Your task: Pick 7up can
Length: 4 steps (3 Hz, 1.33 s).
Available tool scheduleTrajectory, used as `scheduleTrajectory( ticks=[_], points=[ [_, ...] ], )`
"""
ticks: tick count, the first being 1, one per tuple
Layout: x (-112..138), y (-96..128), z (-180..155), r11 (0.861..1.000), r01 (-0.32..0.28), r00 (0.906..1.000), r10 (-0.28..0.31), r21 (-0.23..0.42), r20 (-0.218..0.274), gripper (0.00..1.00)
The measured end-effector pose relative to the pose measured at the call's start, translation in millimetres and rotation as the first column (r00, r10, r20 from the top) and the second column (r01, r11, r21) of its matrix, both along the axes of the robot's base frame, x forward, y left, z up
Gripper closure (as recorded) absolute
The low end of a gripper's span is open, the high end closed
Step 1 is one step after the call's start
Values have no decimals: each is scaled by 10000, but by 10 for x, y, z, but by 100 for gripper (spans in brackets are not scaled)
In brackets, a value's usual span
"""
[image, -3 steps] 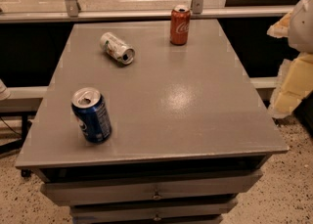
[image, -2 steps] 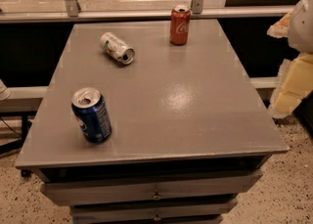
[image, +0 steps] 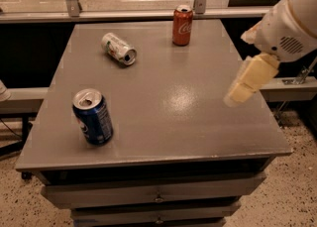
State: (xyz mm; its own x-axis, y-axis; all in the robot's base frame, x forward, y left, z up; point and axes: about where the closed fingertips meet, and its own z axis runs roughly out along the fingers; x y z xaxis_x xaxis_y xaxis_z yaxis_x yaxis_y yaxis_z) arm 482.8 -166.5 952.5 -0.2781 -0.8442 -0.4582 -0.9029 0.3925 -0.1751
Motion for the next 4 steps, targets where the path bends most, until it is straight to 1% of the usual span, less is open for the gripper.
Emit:
scheduleTrajectory(
  ticks=[1,2,3,4],
  points=[
    [265,497,-119,9848,249,9993,-291,1721,220,0],
    [455,1144,-176,9466,38,9984,-220,3223,530,0],
    [619,1230,-40,9330,125,9914,-585,3596,1174,0],
    [620,1227,-40,9333,129,9913,-589,3590,1177,0]
  ],
)
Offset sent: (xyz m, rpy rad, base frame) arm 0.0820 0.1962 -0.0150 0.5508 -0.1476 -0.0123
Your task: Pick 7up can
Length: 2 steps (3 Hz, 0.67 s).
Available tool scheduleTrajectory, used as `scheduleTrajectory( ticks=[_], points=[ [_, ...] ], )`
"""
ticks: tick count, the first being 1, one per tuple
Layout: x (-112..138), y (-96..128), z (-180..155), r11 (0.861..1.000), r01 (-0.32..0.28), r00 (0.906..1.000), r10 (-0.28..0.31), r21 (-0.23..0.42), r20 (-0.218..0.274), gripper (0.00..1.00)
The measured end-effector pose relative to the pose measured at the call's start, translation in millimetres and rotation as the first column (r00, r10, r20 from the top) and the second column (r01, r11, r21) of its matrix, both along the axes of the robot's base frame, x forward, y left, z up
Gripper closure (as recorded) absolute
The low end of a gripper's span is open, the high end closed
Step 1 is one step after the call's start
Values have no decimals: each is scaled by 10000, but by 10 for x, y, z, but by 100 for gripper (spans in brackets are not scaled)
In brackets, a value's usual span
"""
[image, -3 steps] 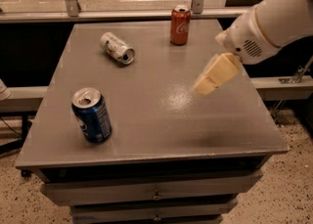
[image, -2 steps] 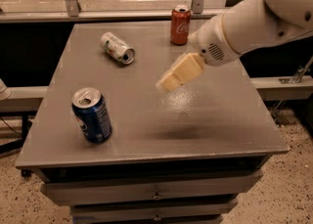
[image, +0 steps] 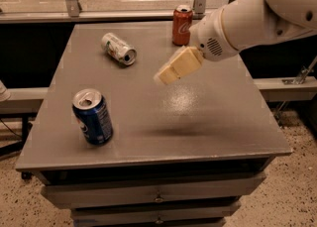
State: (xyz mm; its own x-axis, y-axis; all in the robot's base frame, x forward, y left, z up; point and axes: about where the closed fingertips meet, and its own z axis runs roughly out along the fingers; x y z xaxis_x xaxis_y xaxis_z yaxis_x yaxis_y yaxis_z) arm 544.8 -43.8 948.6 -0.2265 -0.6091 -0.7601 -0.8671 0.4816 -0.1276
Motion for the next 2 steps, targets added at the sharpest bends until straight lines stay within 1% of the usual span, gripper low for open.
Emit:
scheduleTrajectory(
  ticks=[1,2],
  points=[
    [23,39,-14,9998,77,9999,-79,180,133,0],
    [160,319,-256,9959,-54,9996,29,903,281,0]
  ],
)
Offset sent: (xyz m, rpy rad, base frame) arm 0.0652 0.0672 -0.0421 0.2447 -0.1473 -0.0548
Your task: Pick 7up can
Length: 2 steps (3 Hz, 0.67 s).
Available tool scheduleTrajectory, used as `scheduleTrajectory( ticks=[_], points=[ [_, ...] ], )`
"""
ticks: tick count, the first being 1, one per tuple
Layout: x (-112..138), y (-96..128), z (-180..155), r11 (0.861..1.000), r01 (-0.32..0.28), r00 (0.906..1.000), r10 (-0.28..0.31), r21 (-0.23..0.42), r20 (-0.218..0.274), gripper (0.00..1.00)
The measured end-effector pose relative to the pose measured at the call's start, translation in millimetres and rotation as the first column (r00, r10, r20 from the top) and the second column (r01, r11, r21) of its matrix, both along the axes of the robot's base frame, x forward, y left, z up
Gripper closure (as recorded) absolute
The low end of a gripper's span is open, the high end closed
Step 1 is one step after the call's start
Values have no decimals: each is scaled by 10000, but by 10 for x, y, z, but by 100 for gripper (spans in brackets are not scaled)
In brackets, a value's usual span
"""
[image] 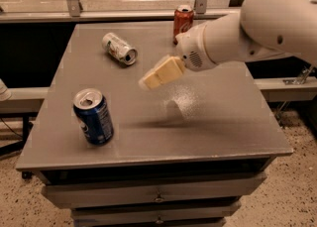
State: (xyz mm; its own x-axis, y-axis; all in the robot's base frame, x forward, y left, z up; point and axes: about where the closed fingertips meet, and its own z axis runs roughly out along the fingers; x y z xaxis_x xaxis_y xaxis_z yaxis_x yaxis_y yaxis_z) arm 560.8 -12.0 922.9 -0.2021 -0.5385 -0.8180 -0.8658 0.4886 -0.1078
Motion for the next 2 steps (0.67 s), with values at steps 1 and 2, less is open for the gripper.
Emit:
scheduleTrajectory(
  ticks=[1,2],
  points=[
    [371,356,-174,9962,141,9987,-183,865,477,0],
    [773,722,-291,9845,165,9958,-319,1744,860,0]
  ],
)
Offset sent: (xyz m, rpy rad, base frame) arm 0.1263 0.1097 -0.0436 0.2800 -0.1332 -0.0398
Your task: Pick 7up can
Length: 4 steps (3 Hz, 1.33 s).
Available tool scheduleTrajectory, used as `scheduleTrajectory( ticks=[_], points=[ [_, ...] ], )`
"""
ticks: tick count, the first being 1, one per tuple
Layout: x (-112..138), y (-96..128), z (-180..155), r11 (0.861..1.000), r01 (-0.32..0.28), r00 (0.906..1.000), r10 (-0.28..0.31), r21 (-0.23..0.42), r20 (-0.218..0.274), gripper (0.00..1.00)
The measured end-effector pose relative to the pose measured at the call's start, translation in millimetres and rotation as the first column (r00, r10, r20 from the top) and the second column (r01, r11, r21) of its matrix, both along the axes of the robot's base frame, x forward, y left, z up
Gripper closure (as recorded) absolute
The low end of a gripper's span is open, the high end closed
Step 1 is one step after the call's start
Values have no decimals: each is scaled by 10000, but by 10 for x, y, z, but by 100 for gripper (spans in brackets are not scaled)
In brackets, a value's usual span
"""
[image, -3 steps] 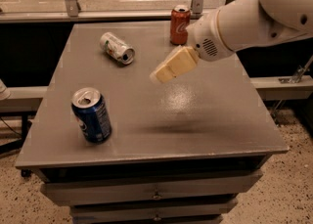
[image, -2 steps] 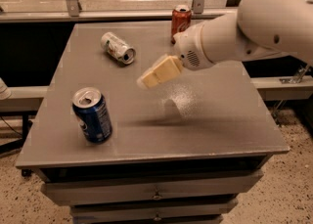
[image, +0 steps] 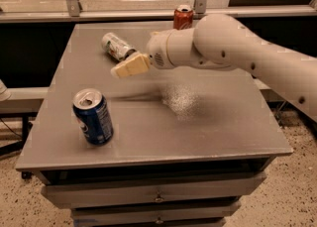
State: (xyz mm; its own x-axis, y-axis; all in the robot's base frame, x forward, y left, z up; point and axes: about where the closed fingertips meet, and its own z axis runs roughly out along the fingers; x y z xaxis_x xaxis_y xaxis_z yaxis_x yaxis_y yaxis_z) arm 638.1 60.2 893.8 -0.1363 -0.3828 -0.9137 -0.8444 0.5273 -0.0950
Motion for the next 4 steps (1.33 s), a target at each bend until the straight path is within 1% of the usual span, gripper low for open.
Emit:
scheduleTrajectory(
  ticks=[1,2,3,4],
  points=[
    [282,305,-106,9985,-94,9997,81,537,232,0],
    [524,470,-228,9971,-116,9991,85,754,413,0],
    [677,536,-326,9958,-13,9990,-28,912,452,0],
    [751,561,-384,9952,129,9986,-178,968,497,16]
  ],
)
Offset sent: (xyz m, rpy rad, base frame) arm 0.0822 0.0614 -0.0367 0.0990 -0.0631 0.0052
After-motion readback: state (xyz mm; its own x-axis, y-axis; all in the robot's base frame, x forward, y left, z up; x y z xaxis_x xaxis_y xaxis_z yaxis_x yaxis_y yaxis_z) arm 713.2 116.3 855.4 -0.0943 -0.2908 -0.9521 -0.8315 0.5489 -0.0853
